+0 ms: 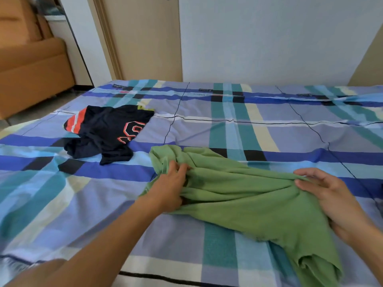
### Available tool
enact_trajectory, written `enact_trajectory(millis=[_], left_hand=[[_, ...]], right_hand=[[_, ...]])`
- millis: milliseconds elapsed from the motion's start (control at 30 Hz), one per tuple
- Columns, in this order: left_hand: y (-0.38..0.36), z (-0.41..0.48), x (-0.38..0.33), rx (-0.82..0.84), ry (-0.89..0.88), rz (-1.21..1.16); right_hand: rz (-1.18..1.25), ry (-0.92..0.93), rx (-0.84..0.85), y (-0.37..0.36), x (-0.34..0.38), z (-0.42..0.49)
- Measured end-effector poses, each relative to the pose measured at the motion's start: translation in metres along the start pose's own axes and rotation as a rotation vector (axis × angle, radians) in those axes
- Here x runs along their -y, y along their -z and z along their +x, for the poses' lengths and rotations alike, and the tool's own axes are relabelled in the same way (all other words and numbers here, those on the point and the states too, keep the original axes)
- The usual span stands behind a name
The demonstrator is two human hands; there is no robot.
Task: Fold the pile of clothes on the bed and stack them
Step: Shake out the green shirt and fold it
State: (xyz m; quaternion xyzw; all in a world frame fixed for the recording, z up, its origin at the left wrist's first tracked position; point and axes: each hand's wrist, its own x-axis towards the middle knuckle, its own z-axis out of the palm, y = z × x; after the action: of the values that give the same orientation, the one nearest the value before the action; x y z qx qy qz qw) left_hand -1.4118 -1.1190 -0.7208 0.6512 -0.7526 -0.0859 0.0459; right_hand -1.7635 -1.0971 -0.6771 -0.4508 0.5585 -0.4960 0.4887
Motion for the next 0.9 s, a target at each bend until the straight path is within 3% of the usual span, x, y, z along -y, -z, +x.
enact_trajectory(millis=[133, 267, 400, 467, 567, 633, 767, 833, 900], left_hand=[[0.018, -0.007, -0.012, -0.105, -0.059, -0.192], [0.054, -0.018, -0.02, -0.221, -0.283, -0.489], [0.063, -0.027, -0.019, -0.1, -0.268, -0.653], [0.061, -0.03, -0.023, -0.022, -0.195, -0.724], [0.062, -0.036, -0.038, 0.088, -0.068, -0.959], [0.063, -0.039, -0.048, 0.162, 0.018, -1.116], [0.073, -0.046, -0.051, 0.242, 0.06, -1.246], [0.084, -0.047, -0.042, 0.212, 0.024, -1.259], [0.09, -0.044, -0.023, 0.164, -0.028, -1.036]], right_hand=[[-0.025, 0.045, -0.176, 0.011, -0.001, 0.007], [0.005, 0.089, -0.318, 0.028, 0.003, 0.014], [-0.526, 0.252, -0.399, 0.024, -0.006, 0.011], [-0.646, 0.435, -0.21, 0.007, -0.008, -0.006], [-0.901, 0.397, 0.465, -0.02, -0.014, -0.03], [-1.234, 0.452, 0.567, -0.023, -0.035, -0.028], [-1.344, 0.541, 0.281, -0.009, -0.044, -0.014], [-1.221, 0.527, 0.097, 0.007, -0.033, -0.008], [-0.966, 0.429, -0.026, 0.021, -0.021, -0.007]])
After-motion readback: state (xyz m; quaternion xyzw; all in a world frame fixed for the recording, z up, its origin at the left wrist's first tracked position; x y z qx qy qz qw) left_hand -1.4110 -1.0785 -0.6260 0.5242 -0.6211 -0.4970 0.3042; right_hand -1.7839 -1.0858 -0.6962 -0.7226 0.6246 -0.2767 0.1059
